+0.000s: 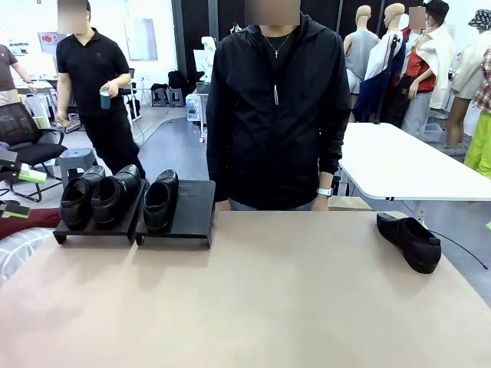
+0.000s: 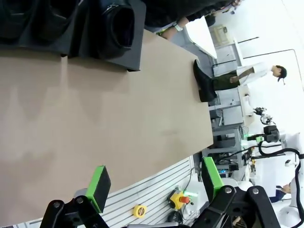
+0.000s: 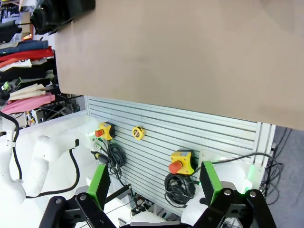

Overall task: Organize the shoes by placing them on the stand.
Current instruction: Place the Shoe from the middle of the table onto the Shoes Stand, then pick up one Shoe and place it in the middle of the table.

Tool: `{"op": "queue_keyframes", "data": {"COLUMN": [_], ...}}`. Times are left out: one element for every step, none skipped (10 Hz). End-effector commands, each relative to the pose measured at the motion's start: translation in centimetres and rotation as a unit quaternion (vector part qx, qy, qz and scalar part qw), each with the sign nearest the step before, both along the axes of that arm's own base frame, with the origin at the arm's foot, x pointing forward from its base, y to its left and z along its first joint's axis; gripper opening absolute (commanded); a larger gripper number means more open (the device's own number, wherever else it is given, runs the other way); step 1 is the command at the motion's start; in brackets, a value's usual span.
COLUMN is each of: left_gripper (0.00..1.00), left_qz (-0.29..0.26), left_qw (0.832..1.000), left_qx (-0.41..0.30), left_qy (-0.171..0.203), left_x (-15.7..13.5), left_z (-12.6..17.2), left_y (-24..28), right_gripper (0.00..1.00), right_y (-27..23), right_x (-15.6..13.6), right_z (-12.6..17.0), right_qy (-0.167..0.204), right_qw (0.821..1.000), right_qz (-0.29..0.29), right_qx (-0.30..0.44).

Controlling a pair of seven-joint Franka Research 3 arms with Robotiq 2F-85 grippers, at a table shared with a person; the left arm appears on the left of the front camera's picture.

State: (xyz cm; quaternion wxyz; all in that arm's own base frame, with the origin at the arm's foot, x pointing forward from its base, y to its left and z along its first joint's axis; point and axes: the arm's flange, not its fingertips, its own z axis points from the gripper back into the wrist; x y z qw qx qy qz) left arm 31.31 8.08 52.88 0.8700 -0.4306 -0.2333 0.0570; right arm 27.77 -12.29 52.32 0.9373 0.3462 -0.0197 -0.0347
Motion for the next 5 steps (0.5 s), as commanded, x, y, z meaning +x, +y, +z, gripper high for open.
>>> {"op": "queue_keyframes", "data": {"left_gripper": [1.00, 1.00, 1.00, 1.00, 1.00], "left_qz": [0.003, 0.003, 0.003, 0.003, 0.003], "left_qw": [1.000, 1.000, 1.000, 1.000, 1.000], "left_qx": [-0.003, -0.003, -0.003, -0.003, -0.003], "left_qy": [0.005, 0.005, 0.005, 0.005, 0.005], "left_x": [-0.44, -0.44, -0.44, -0.44, -0.44], "left_z": [0.47, 0.47, 0.47, 0.47, 0.47], "left_y": [-0.04, -0.04, -0.04, -0.04, -0.04], "right_gripper": [1.00, 1.00, 1.00, 1.00, 1.00], "right_y": [0.26, 0.26, 0.26, 0.26, 0.26], "right_x": [0.04, 0.04, 0.04, 0.04, 0.04], "right_z": [0.29, 0.29, 0.29, 0.29, 0.29], "right_qy": [0.002, 0.002, 0.002, 0.002, 0.002], "right_qw": [1.000, 1.000, 1.000, 1.000, 1.000], "right_qz": [-0.012, -0.012, -0.012, -0.012, -0.012], "right_qx": [0.004, 0.004, 0.004, 0.004, 0.004]}}
